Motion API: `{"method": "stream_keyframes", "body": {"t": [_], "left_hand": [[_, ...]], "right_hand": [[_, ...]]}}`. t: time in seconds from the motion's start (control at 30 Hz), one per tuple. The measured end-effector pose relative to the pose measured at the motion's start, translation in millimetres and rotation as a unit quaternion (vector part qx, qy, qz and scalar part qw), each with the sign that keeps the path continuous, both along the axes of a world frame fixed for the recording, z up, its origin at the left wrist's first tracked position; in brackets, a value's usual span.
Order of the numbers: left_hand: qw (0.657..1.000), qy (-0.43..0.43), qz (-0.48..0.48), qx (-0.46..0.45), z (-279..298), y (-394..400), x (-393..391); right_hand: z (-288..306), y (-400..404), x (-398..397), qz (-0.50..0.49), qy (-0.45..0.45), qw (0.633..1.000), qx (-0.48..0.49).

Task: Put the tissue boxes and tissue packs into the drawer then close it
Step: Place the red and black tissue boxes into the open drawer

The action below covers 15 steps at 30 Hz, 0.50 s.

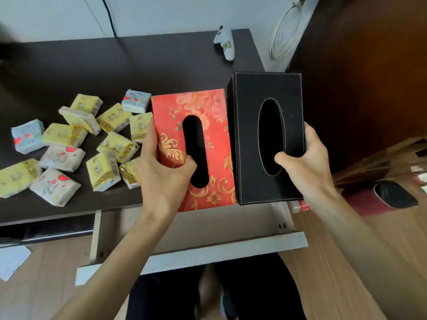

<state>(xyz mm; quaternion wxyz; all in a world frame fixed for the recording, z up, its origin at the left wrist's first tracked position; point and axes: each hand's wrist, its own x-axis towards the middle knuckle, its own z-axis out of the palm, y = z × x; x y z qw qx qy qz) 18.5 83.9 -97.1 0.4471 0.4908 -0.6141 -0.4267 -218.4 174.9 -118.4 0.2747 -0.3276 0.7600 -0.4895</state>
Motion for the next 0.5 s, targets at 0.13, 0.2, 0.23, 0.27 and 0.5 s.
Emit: {"method": "stream_keyframes", "body": {"t": [0.13,0.2,0.23,0.27,0.5], "left_hand": [[0.997,0.012,-0.022,-0.067,-16,3,4],[0.995,0.023,-0.023,-0.097,-25,9,8],[0.993,0.025,-0.022,-0.116,-30,15,10],[0.991,0.026,-0.021,-0.132,-34,20,12],[0.992,0.018,-0.006,-0.125,-51,69,19]], "right_hand": [[-13,7,-1,0.034,0.038,0.998,-0.048],[-20,13,0,0.042,0.056,0.995,-0.07],[-23,18,1,0.046,0.066,0.993,-0.083],[-29,22,2,0.048,0.075,0.992,-0.094],[-55,60,18,0.035,0.06,0.989,-0.127]]}}
